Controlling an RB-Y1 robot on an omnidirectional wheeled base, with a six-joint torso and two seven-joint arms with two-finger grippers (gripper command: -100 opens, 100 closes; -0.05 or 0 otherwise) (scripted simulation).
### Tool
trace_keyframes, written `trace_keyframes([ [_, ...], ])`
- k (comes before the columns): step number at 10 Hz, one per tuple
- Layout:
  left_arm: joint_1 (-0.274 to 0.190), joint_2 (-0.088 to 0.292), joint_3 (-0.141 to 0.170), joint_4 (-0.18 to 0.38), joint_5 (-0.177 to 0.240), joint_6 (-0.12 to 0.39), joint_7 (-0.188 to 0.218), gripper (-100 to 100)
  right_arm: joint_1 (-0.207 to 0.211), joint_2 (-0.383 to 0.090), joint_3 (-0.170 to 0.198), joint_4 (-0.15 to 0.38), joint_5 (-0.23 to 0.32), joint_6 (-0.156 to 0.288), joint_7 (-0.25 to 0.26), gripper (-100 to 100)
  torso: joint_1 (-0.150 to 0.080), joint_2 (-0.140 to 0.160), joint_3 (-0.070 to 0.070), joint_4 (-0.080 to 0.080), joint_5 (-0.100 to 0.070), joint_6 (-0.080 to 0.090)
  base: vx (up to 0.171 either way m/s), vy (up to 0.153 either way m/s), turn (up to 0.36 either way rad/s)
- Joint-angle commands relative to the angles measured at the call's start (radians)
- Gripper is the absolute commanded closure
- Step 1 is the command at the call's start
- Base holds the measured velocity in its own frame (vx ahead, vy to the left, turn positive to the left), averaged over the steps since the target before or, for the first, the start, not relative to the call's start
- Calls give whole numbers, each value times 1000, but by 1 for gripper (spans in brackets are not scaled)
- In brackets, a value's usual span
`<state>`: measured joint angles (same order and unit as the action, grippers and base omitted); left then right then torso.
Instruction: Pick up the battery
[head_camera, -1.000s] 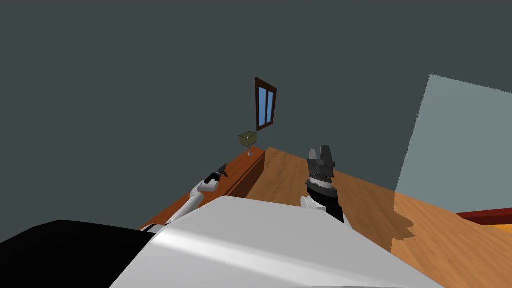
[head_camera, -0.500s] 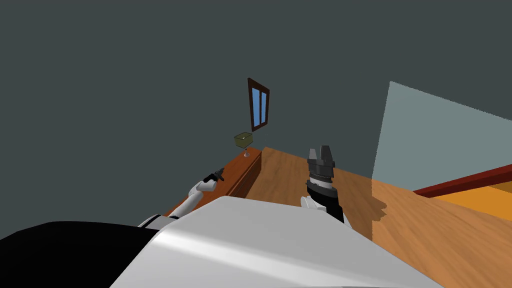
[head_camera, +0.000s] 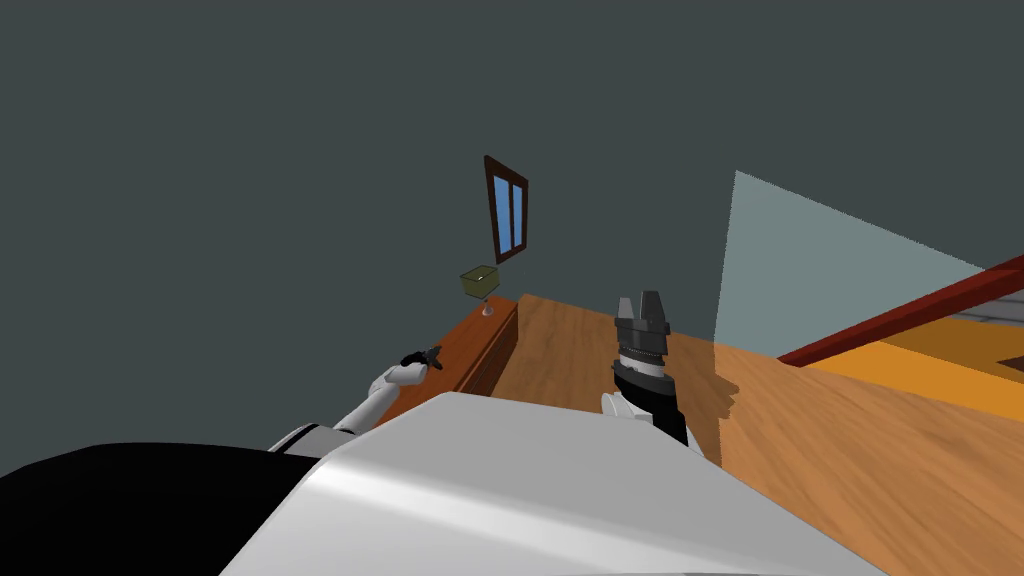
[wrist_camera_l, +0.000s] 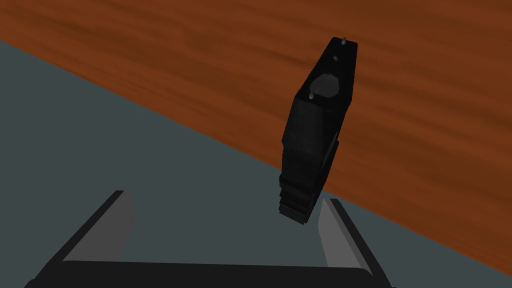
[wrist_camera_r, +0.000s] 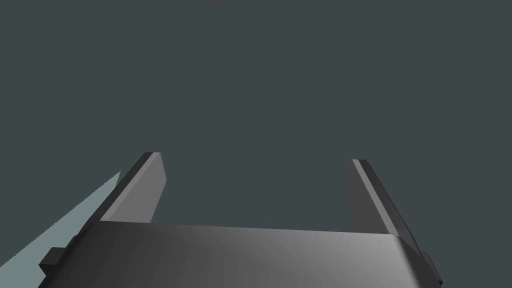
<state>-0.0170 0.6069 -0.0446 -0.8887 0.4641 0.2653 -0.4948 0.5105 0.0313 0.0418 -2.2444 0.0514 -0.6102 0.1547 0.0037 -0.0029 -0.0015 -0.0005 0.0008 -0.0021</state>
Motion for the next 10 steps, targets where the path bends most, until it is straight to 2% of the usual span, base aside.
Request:
trace_keyframes([
  [1,-14,13,-6,50,31,50,-18,-100,0,0,0,0,0,0,0,0,0,0,0,0,0,0,15,38,-186],
  [3,-14,13,-6,58,31,67,-18,-100,0,0,0,0,0,0,0,0,0,0,0,0,0,0,9,24,-44],
  [4,-27,28,-14,108,63,103,-32,-100,0,0,0,0,0,0,0,0,-1,0,0,0,0,0,13,17,-213],
  [5,-27,28,-14,108,63,113,-32,-100,0,0,0,0,0,0,0,0,-1,0,0,0,0,1,15,25,-113],
  [6,-39,41,-23,151,93,145,-47,-100,0,0,0,0,0,0,0,0,-1,0,0,0,0,0,20,36,-160],
  [7,-39,41,-23,155,93,157,-47,-100,0,0,0,0,0,0,0,0,0,-1,0,0,0,1,19,38,-96],
  [8,-50,54,-32,199,123,181,-60,-100,0,0,0,0,0,0,0,0,0,-1,-1,0,0,0,26,32,-190],
  [9,-50,54,-32,199,123,199,-60,-100,0,0,0,0,0,0,0,0,0,-1,-1,0,0,1,22,29,-82],
  [10,-60,66,-40,240,150,233,-72,-100,0,0,0,0,0,0,0,0,-1,-1,-1,0,0,0,27,32,-168],
])
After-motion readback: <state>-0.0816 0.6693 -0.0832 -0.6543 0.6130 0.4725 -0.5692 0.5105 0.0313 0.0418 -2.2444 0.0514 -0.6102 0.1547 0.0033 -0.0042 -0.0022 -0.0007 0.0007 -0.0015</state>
